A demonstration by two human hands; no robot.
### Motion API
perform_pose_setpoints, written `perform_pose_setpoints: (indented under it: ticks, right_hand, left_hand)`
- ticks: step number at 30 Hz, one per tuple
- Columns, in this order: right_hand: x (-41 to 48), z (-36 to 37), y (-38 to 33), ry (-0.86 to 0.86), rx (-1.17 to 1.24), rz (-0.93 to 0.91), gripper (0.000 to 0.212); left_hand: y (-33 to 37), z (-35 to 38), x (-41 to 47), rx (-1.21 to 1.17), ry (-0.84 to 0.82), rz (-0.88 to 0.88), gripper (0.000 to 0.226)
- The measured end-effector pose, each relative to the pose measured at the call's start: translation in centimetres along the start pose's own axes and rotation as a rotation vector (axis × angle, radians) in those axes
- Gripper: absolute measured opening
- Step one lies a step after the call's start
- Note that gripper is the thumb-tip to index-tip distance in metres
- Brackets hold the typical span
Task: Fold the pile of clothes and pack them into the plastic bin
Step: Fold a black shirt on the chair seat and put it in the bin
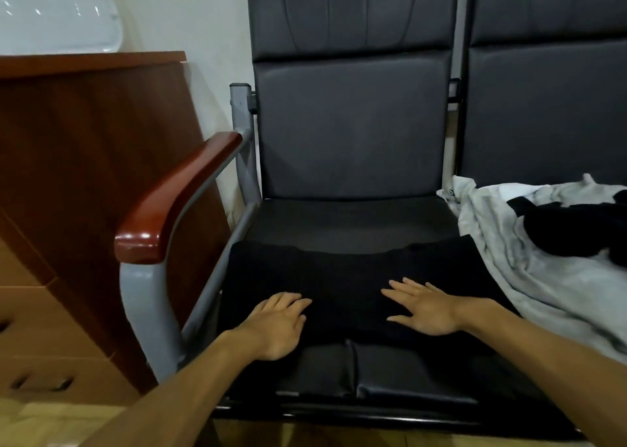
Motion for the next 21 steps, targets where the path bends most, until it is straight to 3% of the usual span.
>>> perform_pose_setpoints:
  ticks: [6,8,10,13,15,17,21]
  right_hand:
    - [-3.3,0.6,-0.5,-0.093,0.172,-0.072,0.069]
    - [-3.9,0.5,-0.9,-0.075,0.171,-0.095,0.069]
    - [-3.8,0.1,-1.4,-0.03,0.164,-0.103,0.065]
    - [-3.1,-1.1,-1.9,0.118,0.136,-0.131,0.047]
    - [-2.5,-1.8,-2.3,0.207,0.104,-0.153,0.039]
    - [-1.7,-1.7,-2.9,0.232,0.077,-0.197,0.043]
    - [-0.2,-0.8,-4.3,0.146,0.093,-0.266,0.05]
  left_hand:
    - [0.4,-1.3,-3.4,-0.124,-0.088,0.11,0.047]
    - [-0.4,-2.1,-3.8,-0.234,-0.017,0.098,0.041]
    - [-2.4,-3.1,-3.9,-0.265,0.165,-0.001,0.036]
    - [-6.6,-4.1,-4.7,-0.176,0.41,-0.34,0.046]
    - [-8.1,-4.0,-5.6,-0.111,0.411,-0.525,0.066]
    - [-8.2,-3.5,-5.6,-0.071,0.331,-0.576,0.082]
    - [-8.3,-3.3,-4.4,-0.107,0.21,-0.595,0.079]
Point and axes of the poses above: each hand's wrist, its own x-axis towards the middle knuckle, its own z-axis out of the palm, y = z × x, the point moved 6 cm from there along x, towards the middle knuckle, and after that the axes turned 3 degrees about x, right-handed, at the moved point
